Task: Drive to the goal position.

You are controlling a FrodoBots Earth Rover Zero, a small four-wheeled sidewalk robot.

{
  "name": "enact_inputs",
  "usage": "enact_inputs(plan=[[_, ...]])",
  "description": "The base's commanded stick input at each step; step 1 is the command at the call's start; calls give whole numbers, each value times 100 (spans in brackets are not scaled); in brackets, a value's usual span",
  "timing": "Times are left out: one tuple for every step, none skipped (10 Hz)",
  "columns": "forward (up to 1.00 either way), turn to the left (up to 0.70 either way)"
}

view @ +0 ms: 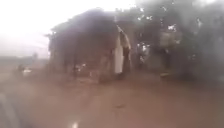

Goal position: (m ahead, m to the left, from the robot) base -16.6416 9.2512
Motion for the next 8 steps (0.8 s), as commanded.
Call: enact_inputs(plan=[[0, 45], [0, 45], [0, 45], [0, 45], [0, 45], [0, 45], [0, 45], [0, 45]])
